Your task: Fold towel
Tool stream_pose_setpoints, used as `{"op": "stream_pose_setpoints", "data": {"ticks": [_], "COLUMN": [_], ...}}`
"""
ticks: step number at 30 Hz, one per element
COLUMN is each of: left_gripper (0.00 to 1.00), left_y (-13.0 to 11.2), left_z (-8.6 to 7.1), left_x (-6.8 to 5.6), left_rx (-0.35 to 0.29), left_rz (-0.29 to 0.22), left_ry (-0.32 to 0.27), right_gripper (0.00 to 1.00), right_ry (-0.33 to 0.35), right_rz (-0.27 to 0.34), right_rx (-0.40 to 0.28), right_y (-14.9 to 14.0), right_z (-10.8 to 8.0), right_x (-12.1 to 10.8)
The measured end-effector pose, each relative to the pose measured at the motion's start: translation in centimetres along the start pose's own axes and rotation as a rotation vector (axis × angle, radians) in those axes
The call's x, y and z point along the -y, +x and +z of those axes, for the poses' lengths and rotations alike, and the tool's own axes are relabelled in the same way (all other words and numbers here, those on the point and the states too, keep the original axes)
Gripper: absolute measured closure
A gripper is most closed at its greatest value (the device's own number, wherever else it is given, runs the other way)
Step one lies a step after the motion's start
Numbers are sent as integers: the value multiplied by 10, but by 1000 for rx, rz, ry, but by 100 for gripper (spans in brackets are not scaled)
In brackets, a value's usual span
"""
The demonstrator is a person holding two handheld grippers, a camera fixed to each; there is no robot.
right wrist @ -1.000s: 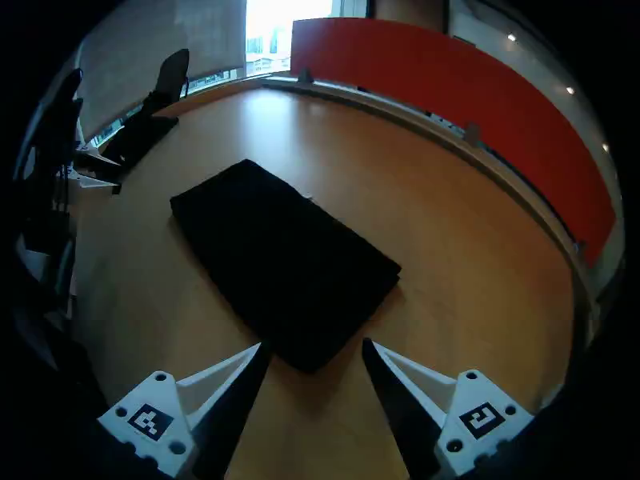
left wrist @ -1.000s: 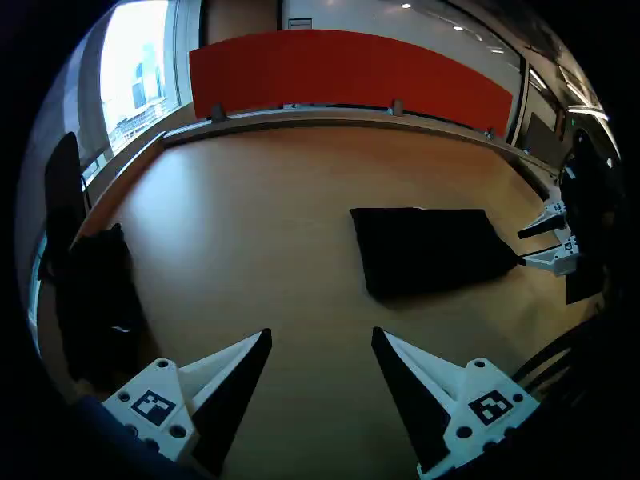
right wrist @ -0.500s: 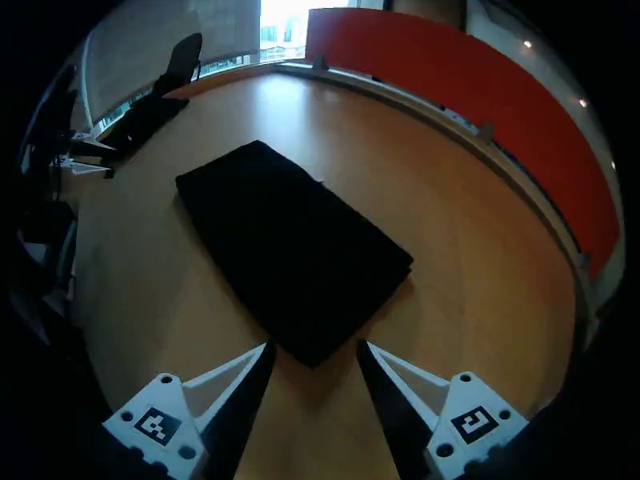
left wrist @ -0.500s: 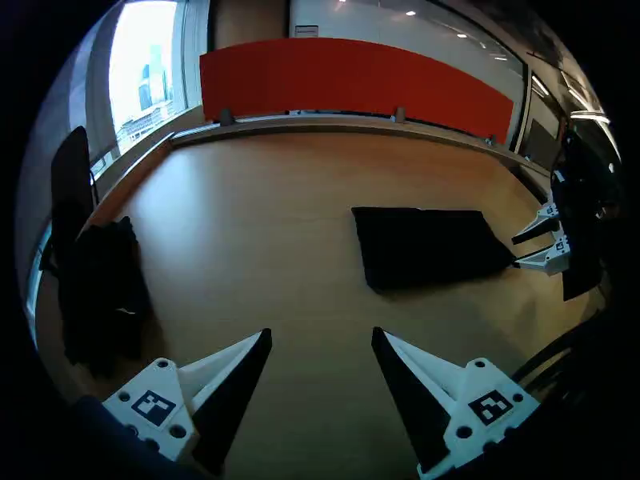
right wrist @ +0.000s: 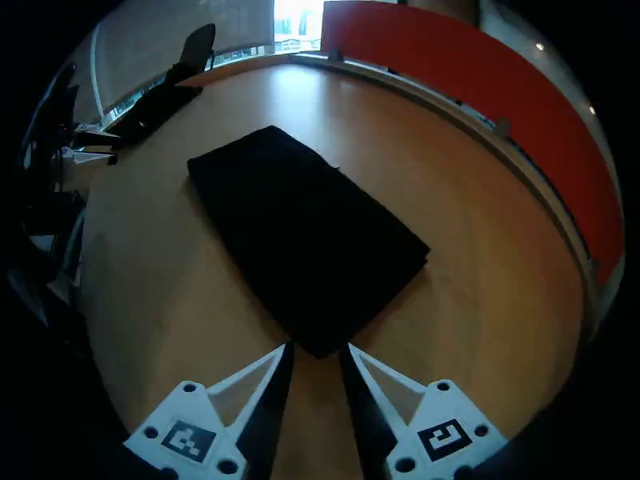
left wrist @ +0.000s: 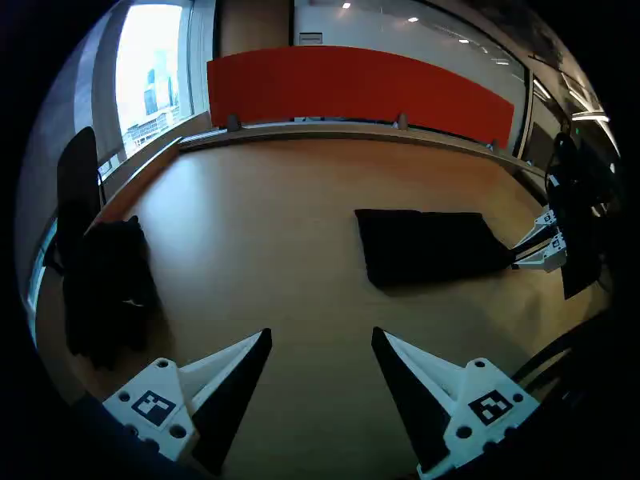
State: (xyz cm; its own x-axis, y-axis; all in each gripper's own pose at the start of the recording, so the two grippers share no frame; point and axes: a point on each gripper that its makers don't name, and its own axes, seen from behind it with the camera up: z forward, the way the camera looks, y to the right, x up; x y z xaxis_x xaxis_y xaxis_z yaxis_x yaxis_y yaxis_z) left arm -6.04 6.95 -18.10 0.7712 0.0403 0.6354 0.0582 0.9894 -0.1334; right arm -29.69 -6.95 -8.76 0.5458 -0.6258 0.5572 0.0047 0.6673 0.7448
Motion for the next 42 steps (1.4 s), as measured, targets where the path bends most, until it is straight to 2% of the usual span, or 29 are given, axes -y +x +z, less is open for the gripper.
{"op": "stream_pose_setpoints", "data": {"ticks": [11,17,21,23,32,42], "left_gripper": [7,8,7,7,7,7], "left_y": [-1,-2,-3,-4,-7,-5], "left_z": [-5,-7,-8,-9,-10,-13], "left_x": [-4,-5,-6,-5,-4,-2], "left_rx": [-21,-25,-33,-34,-33,-42], "left_rz": [10,15,12,9,13,3], "left_ry": [-2,-4,-5,-3,7,14], "right_gripper": [62,77,94,98,98,98], "right_ry": [0,7,5,-3,-26,-67], "right_rz": [-8,-14,-16,-16,-21,-23], "right_rx": [15,14,13,4,-30,-82], "right_y": [-4,-4,-4,-2,16,39], "right_z": [2,3,4,4,-4,-25], "right_x": [-3,-2,-3,-3,-7,-18]}}
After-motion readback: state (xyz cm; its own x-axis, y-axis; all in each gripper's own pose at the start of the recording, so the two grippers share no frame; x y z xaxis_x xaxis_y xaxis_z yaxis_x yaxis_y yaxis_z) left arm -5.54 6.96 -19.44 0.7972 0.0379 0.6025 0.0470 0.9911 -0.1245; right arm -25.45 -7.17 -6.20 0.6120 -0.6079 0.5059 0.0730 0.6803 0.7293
